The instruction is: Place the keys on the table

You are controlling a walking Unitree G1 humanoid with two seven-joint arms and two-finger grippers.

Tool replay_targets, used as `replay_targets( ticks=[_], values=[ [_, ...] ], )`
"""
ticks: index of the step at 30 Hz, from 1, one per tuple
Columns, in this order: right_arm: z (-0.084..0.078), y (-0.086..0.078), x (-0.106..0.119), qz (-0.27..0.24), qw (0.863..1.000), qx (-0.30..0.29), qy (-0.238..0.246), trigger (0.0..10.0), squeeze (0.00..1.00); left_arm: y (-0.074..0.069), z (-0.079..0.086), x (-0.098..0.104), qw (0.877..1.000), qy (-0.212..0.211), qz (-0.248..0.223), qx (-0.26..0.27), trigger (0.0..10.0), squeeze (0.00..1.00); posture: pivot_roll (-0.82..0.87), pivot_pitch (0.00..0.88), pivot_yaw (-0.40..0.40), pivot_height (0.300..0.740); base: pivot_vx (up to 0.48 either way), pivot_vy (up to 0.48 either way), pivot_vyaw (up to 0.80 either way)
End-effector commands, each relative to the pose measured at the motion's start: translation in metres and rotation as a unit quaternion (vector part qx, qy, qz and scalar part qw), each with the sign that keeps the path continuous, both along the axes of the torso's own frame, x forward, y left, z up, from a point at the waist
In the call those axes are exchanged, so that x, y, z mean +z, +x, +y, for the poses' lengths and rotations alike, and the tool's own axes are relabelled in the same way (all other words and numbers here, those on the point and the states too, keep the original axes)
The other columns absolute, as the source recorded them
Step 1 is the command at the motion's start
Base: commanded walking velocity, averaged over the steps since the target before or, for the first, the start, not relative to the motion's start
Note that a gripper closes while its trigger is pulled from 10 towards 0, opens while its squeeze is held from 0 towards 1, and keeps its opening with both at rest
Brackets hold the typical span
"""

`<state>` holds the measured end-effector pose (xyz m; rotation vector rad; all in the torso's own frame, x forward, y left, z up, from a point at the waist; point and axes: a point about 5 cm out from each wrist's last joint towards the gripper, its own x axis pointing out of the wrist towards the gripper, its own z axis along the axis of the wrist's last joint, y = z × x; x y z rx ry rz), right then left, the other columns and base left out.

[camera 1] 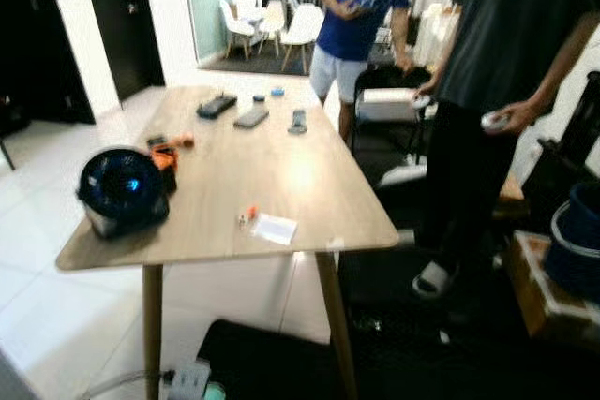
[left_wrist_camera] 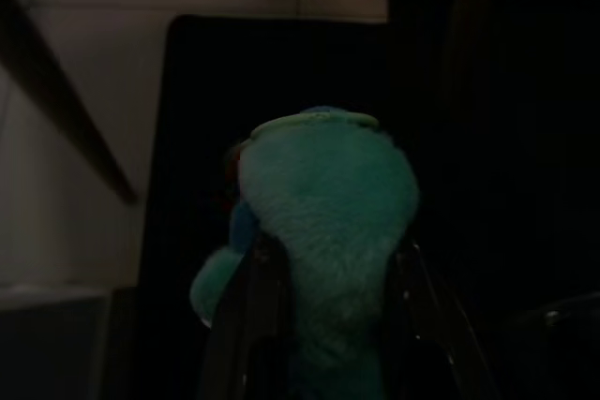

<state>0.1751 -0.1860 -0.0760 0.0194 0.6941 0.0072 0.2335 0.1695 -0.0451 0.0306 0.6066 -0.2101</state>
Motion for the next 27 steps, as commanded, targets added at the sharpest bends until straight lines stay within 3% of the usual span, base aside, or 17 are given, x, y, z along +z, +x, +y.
replay_targets(
  ticks=[1,14,27],
  values=[
    [0.0036,-0.0018,-0.0015,0.005,1.000,0.002,0.005,10.0,0.00,-0.0055,0.0026,-0.0036,1.000,0.000,0.010,0.005,10.0,0.00,0.04,0.043,0.032,0.740,0.277,0.000,0.00],
    [0.0030,0.0021,0.0001,0.002,1.000,0.003,0.004,10.0,0.00,-0.0037,0.0030,-0.0029,1.000,0.000,0.011,0.011,10.0,0.00,0.05,0.046,0.028,0.740,0.254,0.000,0.00],
    [0.0055,0.0041,0.0004,0.003,1.000,0.003,0.005,10.0,0.00,-0.0029,0.0040,-0.0022,1.000,0.000,0.009,0.015,10.0,0.00,0.05,0.049,0.027,0.740,0.000,0.000,0.00]
  ],
)
